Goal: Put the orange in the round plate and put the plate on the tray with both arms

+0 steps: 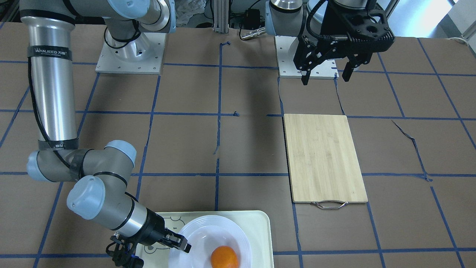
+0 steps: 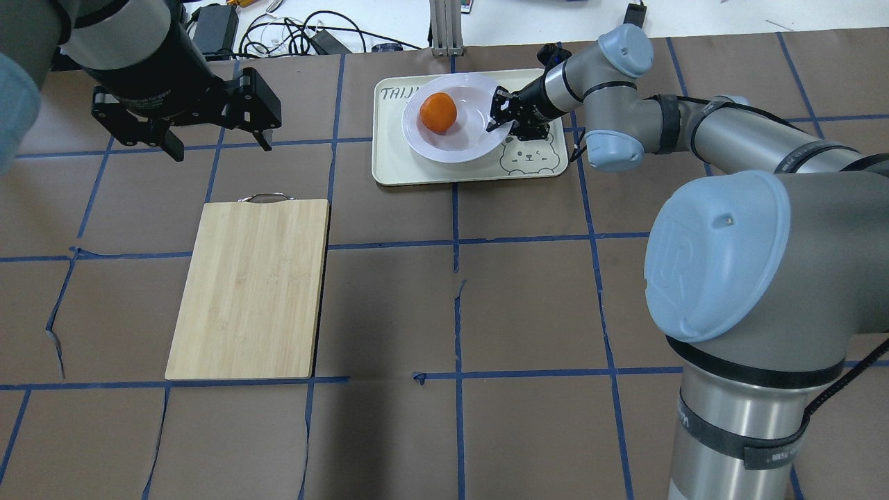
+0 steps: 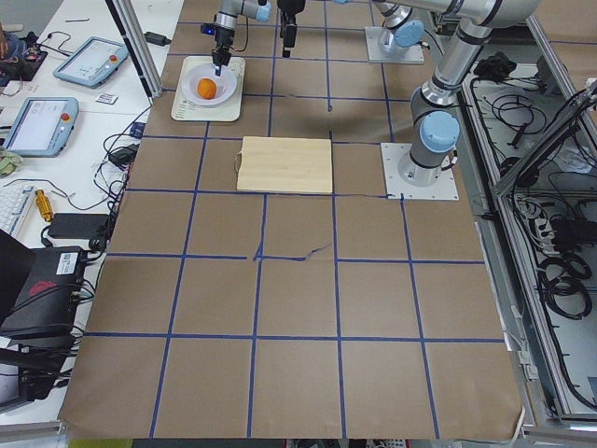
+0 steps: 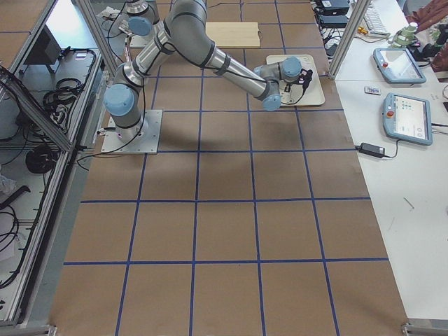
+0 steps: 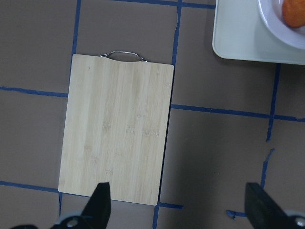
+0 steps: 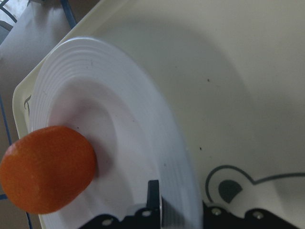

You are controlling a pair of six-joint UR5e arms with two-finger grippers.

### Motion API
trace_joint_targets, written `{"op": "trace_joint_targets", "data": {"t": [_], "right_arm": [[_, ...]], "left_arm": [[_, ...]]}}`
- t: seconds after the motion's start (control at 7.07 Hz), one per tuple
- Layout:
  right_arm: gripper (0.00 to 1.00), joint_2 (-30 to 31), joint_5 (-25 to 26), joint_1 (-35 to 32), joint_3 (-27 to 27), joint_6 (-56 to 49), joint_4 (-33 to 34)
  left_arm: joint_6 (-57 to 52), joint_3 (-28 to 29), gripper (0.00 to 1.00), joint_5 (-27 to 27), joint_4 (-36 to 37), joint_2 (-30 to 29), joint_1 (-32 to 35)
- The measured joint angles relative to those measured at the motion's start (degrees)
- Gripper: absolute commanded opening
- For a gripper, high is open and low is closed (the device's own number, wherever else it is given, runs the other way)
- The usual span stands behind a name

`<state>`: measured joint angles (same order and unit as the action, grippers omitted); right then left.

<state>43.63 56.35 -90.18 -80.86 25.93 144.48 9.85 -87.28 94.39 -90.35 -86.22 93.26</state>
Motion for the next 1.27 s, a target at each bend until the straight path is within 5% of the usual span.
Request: {"op": "trace_joint_targets", "data": {"t": [0.28, 0.57, 0.99, 1.27], "right_arm": [[1.0, -0.3, 1.3, 0.0, 1.6, -2.9, 0.0], [1.0, 0.2, 8.9, 0.1, 5.9, -15.0, -5.9], [1.0, 8.1, 26.0, 0.4, 11.3, -26.7, -28.8], [1.0, 16.7, 30.0, 0.2, 11.1, -27.1, -42.5]], "left_arm": [[0.0, 0.0, 1.0, 0.0, 0.0, 0.0, 0.0], [0.0, 0.0, 1.0, 0.0, -0.1, 0.1, 0.0], [0.0, 0.0, 1.0, 0.0, -0.1, 0.1, 0.0], [0.0, 0.0, 1.0, 0.0, -0.1, 0.1, 0.0]]}}
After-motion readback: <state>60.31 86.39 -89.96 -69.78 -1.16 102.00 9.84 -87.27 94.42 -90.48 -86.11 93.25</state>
